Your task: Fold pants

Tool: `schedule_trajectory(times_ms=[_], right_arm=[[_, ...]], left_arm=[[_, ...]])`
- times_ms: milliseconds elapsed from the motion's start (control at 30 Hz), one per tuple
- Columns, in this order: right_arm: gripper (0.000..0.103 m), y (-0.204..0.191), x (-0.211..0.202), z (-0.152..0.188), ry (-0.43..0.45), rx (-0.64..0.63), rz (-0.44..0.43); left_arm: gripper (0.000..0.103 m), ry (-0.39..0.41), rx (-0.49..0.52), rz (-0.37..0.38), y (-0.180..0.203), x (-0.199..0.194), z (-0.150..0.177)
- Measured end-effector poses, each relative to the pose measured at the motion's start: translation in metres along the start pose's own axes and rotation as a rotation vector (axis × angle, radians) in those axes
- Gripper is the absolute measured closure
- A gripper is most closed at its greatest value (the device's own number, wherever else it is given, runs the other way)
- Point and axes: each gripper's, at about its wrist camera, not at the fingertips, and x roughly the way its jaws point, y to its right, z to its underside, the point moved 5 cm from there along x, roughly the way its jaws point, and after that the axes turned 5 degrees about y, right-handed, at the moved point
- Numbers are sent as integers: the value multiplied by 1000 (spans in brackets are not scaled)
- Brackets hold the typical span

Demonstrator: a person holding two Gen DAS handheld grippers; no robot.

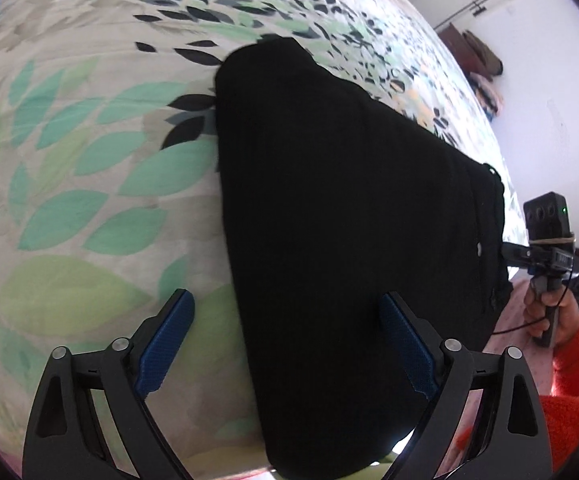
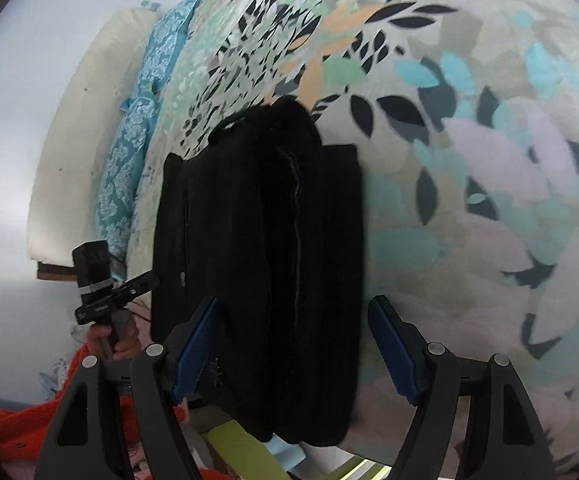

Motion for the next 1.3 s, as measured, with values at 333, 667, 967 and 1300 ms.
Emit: schedule_trajectory(times_ms=[333,667,967,1300], right_arm=[[54,-17,7,6,45,-74,-15],[68,-96,-17,-62,138,-224,-84],[46,-72,1,-145,236,-165,248],[0,-69,-46,-46,409,-314,496]], left_arm=[[77,79,-13,32,15,-1,-9],[80,239,49,38,33,-67,-74],[45,371,110,-339,10,-49,-138],[8,451,231,-549,16,-74,-34]])
